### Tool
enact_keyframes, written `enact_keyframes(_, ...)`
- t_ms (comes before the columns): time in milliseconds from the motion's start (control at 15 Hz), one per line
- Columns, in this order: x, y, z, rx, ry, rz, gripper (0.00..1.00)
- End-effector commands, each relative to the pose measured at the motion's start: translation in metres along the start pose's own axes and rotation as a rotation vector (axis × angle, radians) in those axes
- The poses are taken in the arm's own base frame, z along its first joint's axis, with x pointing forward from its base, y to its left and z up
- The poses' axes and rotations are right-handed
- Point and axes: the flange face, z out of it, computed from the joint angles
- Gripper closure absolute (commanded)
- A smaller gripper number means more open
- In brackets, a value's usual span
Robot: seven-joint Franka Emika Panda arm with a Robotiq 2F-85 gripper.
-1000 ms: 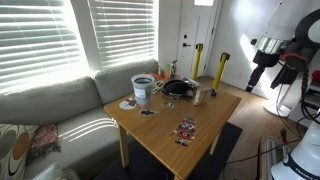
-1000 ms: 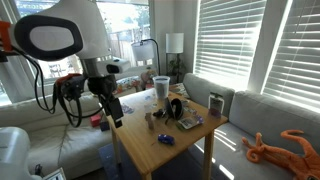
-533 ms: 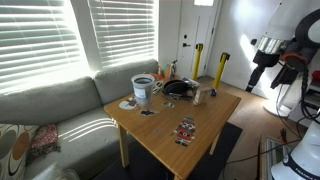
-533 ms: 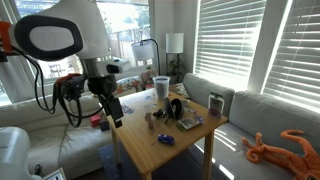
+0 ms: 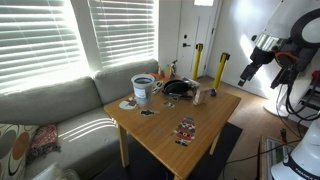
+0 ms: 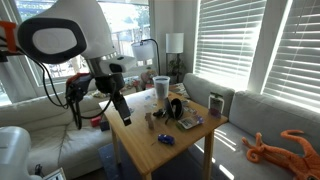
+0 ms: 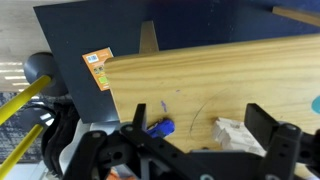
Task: Put the toy car on top of the stack of blocks
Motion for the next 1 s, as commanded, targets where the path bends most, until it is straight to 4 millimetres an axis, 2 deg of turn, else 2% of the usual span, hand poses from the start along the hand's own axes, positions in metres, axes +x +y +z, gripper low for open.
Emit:
enact_keyframes(0,0.036,0.033,0.014,0.007,0.021,0.143,0.0)
enact_keyframes(267,0.076,0.067,0.039,0.006,0.043,0.282,0.0)
enact_keyframes(400,0.095,0.069,0.049,0.01,0.05,0.358,0.0)
enact_keyframes(667,0.127,0.052,0.066,-0.014,0.041,0.482,0.0)
enact_keyframes(933,0.132,0.036,0.076,-0.034,-0.036,0.559,0.0)
